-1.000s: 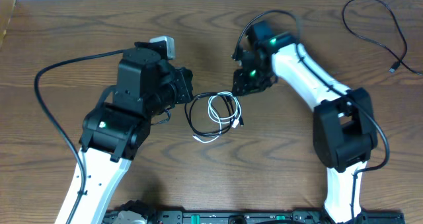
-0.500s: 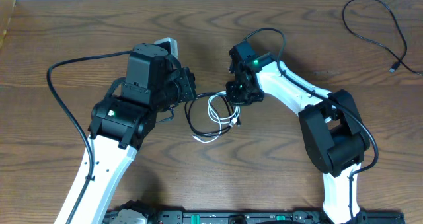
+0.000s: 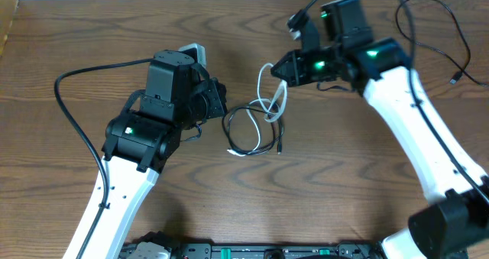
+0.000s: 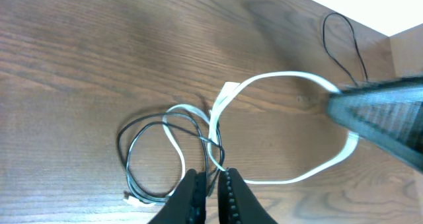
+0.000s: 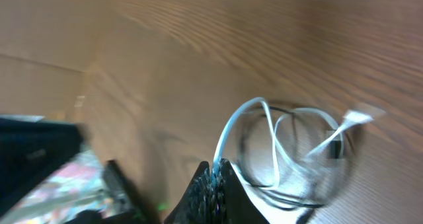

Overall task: Untangle cables
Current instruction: 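Pull the white cable to the upper right with the right gripper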

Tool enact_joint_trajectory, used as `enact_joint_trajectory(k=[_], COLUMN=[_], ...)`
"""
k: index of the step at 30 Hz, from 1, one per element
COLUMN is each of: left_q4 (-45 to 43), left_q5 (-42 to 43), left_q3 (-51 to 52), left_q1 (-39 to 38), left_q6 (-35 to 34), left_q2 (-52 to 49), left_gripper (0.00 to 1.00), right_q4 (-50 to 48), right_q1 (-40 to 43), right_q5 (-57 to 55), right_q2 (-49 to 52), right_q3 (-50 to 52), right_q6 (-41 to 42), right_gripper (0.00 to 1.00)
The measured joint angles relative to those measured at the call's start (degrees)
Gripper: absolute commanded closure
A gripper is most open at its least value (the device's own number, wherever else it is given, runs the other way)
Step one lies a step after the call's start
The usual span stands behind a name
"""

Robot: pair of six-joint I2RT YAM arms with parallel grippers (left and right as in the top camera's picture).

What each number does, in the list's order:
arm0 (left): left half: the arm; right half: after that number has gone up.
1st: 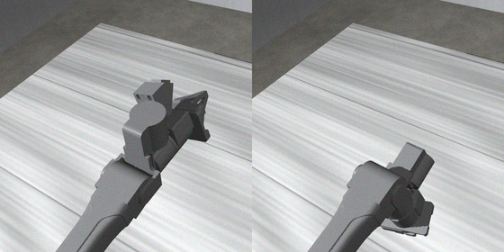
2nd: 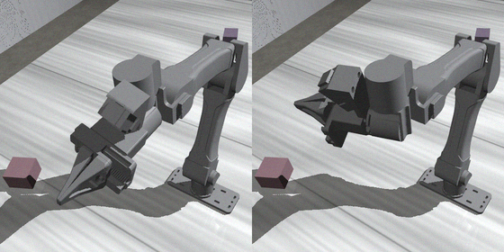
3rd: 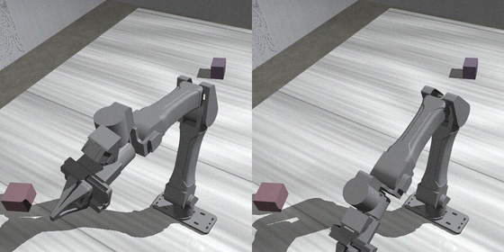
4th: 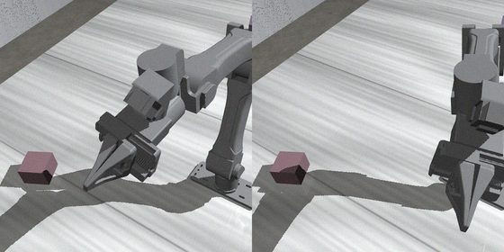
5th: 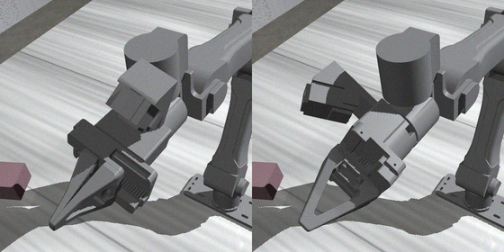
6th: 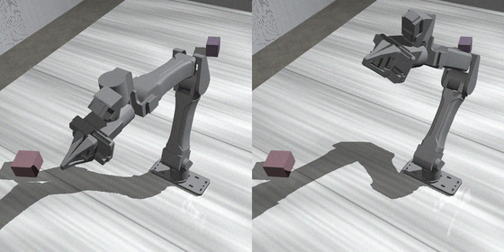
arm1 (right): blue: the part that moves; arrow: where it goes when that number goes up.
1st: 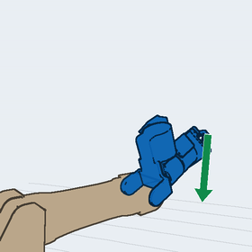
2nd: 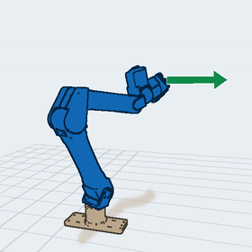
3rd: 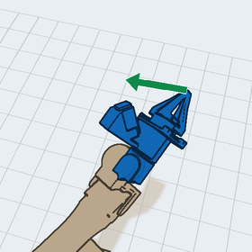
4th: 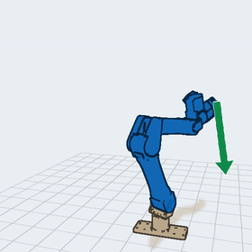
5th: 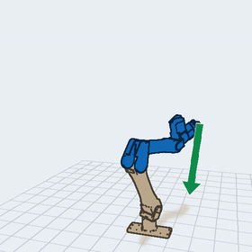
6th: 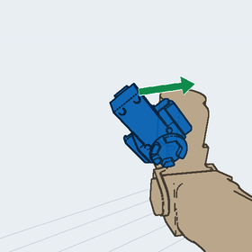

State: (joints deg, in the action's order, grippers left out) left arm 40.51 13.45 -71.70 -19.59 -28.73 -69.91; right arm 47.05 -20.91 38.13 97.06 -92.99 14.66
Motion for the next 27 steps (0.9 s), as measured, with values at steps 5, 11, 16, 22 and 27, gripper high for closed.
enact_joint_trajectory(k=[5,11,16,22,27], left_q4=[1.9,3.3,2.5,2.4,2.3], left_q5=[0.2,1.8,3.0,3.2,3.2], left_q3=[0.0,0.0,0.0,0.1,0.1], left_q1=[0.0,0.0,0.0,0.0,0.0], left_q6=[0.4,4.4,5.9,7.2,7.8], left_q2=[-1.0,-9.4,-13.4,-13.6,-13.6], left_gripper=[0.65,0.64,0.64,0.60,0.59], right_q4=[0.9,-2.3,-15.9,-40.3,-42.2], right_q1=[2.8,8.4,14.6,22.4,25.2], right_q5=[6.8,15.1,25.4,30.8,29.6], right_q2=[0.7,0.7,0.8,0.7,-0.2], right_q3=[0.0,0.0,-3.0,-15.0,-19.1], right_q6=[-0.1,0.6,8.4,27.6,34.4], right_gripper=[0.99,0.99,0.99,0.99,0.99])
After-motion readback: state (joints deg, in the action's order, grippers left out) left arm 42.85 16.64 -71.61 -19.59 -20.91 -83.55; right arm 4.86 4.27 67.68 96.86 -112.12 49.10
